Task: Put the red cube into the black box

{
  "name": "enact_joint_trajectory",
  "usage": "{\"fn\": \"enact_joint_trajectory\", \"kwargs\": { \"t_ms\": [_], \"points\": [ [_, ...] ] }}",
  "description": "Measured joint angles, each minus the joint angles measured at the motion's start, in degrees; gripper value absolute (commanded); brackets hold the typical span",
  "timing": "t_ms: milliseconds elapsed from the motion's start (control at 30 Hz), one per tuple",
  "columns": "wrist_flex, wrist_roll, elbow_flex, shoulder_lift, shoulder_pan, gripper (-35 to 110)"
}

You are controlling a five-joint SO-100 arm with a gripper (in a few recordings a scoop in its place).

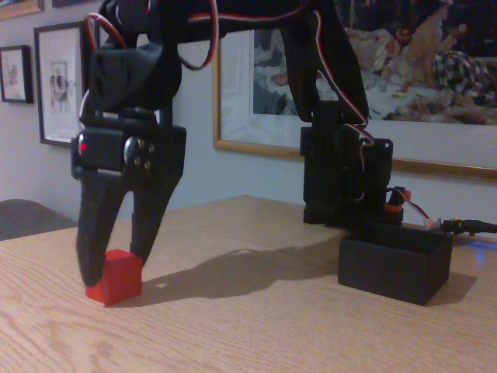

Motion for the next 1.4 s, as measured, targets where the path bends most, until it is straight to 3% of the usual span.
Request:
{"fn": "enact_joint_trajectory", "kwargs": {
  "t_ms": [567,767,1000,1400],
  "points": [
    [1.05,-0.62,-1.49,-1.14,0.26,4],
    [8.26,-1.14,4.83,15.73,3.16,1],
    [20.92,-5.27,5.45,37.53,13.1,2],
    [21.71,-17.23,22.76,42.36,37.71,3]
  ]
}}
